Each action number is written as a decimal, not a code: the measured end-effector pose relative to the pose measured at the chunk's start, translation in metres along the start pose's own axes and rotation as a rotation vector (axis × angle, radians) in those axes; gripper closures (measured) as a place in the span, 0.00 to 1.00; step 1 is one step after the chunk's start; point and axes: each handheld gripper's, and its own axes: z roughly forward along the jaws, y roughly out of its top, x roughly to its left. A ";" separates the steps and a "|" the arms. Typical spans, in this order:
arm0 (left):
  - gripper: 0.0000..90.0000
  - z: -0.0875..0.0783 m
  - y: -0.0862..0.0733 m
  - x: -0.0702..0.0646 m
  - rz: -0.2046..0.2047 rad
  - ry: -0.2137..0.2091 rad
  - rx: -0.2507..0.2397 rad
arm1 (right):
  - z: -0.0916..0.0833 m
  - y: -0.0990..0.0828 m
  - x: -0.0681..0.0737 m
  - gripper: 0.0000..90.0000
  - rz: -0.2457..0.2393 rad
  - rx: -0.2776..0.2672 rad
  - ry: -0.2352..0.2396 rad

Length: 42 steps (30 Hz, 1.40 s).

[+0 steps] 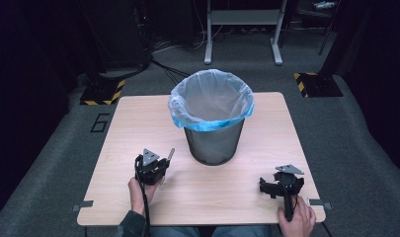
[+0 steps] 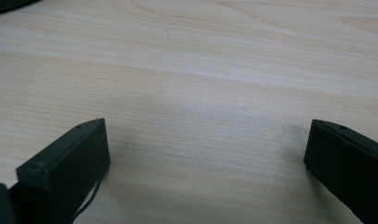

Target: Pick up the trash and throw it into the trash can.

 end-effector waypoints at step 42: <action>0.88 -0.022 0.047 0.018 0.031 0.012 -0.072 | 0.000 0.000 0.000 0.00 0.000 0.000 0.000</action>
